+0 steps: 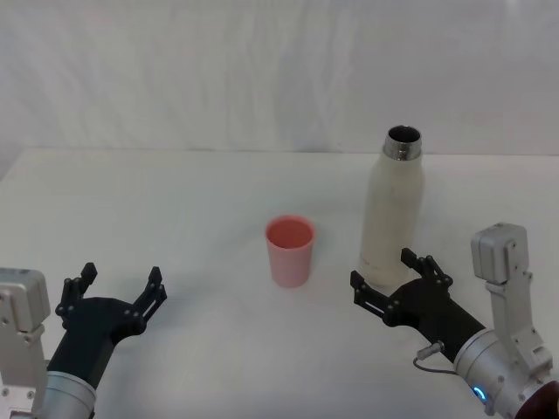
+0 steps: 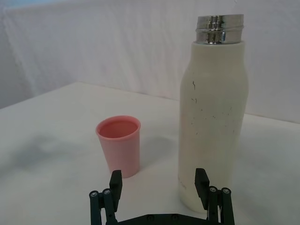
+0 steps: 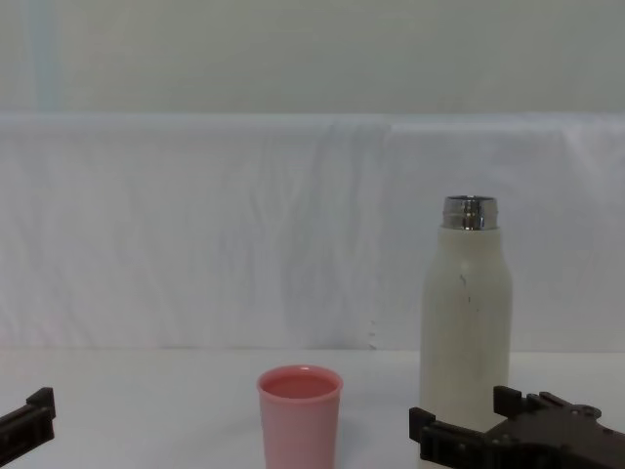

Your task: Grasp the thermos with one hand and pour water into the cup lid.

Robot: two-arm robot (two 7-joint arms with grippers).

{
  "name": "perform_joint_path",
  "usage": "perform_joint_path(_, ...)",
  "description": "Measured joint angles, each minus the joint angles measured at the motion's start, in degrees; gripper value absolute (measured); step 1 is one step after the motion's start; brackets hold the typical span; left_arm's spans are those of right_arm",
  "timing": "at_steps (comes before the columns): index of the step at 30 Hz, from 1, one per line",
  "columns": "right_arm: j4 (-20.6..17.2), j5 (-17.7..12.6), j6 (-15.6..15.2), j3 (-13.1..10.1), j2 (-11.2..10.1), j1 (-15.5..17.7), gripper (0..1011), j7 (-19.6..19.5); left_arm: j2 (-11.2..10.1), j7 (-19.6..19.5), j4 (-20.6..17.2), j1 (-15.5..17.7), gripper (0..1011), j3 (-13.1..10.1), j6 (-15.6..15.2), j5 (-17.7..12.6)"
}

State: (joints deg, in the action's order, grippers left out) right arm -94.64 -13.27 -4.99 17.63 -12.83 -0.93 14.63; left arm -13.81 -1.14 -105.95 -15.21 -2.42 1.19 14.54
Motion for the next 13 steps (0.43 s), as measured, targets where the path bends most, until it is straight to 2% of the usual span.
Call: perform_joint_path(13, -0.1, 0.0, -0.1, -0.1, 0.0, 0.0, 1003, 0.0, 0.0, 0.0, 0.0, 0.0, 1001, 0.0, 0.0, 0.0)
